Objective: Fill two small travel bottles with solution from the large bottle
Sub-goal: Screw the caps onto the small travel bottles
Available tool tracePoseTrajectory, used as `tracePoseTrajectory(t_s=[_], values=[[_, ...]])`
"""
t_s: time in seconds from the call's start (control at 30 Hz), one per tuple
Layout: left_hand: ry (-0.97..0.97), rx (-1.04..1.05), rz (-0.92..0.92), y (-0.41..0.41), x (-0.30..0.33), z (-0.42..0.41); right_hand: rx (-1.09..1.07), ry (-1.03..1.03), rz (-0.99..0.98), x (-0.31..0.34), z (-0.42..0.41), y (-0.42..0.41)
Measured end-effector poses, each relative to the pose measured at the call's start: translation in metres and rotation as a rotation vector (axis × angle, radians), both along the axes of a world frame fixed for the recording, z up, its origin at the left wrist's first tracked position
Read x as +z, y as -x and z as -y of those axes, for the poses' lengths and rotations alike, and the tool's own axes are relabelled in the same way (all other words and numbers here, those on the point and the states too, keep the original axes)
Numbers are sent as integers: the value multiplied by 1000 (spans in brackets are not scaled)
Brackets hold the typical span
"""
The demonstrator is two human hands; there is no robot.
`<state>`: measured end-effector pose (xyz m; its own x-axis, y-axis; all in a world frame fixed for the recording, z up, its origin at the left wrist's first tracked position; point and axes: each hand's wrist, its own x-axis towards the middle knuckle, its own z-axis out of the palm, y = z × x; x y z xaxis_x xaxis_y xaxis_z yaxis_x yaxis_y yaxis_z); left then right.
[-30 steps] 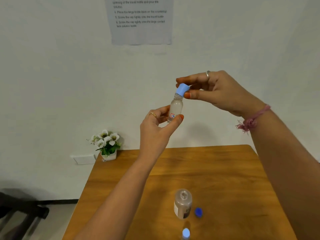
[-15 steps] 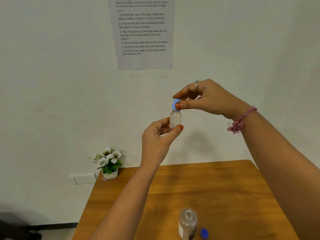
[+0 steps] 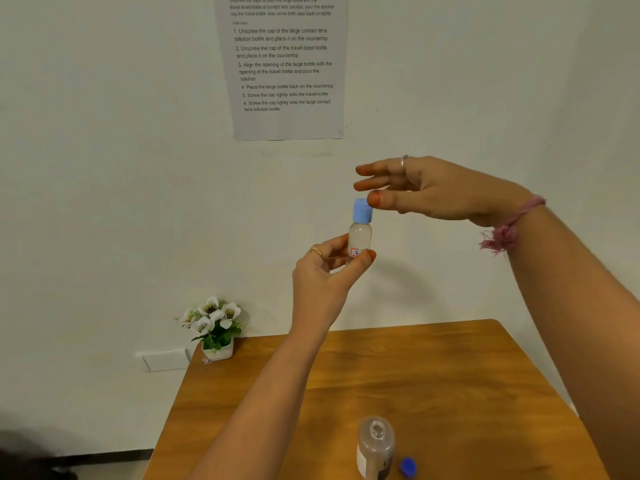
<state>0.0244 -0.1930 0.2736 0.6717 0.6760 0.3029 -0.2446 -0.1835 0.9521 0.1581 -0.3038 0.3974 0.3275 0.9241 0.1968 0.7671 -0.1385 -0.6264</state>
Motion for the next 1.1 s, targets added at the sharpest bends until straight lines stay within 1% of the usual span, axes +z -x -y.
tracePoseTrajectory(t_s=[0.03,0.07,0.13,0.2,0.23,0.3,0.37,0.4,0.47,0.5,0.53,0.57,0.6,0.63,0.7,0.73,0.77,0.8,0.83,0.87,0.93,1.0,1.03,1.1], values=[[-6,-2,-3,-1,1,0,52,-11,-31,-2,3,-1],[-13,-2,-7,-2,1,1,61,-32,-20,-5,3,0],[-14,0,-8,-4,0,2,-39,-110,58,-13,-4,5],[3,3,-3,-5,-2,3,-168,-99,152,-16,-7,8],[13,5,0,-5,-3,3,-181,-70,143,-17,-5,7],[16,8,3,-6,-3,3,-100,-57,16,-18,1,7],[3,5,5,-7,-2,3,-12,-131,-96,-26,2,7],[-6,4,1,-8,-3,4,-22,-182,-111,-32,-2,8],[-32,10,-11,-9,-4,5,-160,-233,-25,-40,-13,11],[-41,13,-12,-9,-5,6,-219,-188,21,-41,-16,12],[-40,13,-7,-9,-6,7,-236,-114,28,-40,-15,11],[-31,13,-1,-9,-6,7,-211,-45,-3,-40,-13,8],[-21,13,5,-9,-6,7,-158,-20,-64,-40,-9,6],[-15,11,5,-9,-6,6,-96,-48,-135,-40,-5,4],[-8,2,3,-9,-7,5,-15,-185,-256,-44,-2,5],[-2,-3,4,-10,-8,5,-26,-254,-284,-48,-4,6],[-1,-4,2,-10,-9,4,-79,-302,-272,-52,-9,8],[-7,-2,-4,-11,-10,4,-143,-307,-232,-54,-13,9],[-15,0,-12,-12,-12,5,-180,-269,-204,-55,-15,10],[-18,1,-15,-12,-13,5,-172,-206,-214,-55,-14,9],[-11,-2,-15,-12,-14,4,-79,-136,-328,-55,-8,4],[-14,-7,-16,-13,-15,3,9,-188,-449,-58,-4,-1],[-19,-11,-14,-14,-15,2,43,-216,-474,-61,-4,-2],[-34,-15,-14,-16,-16,0,54,-251,-451,-67,-9,0]])
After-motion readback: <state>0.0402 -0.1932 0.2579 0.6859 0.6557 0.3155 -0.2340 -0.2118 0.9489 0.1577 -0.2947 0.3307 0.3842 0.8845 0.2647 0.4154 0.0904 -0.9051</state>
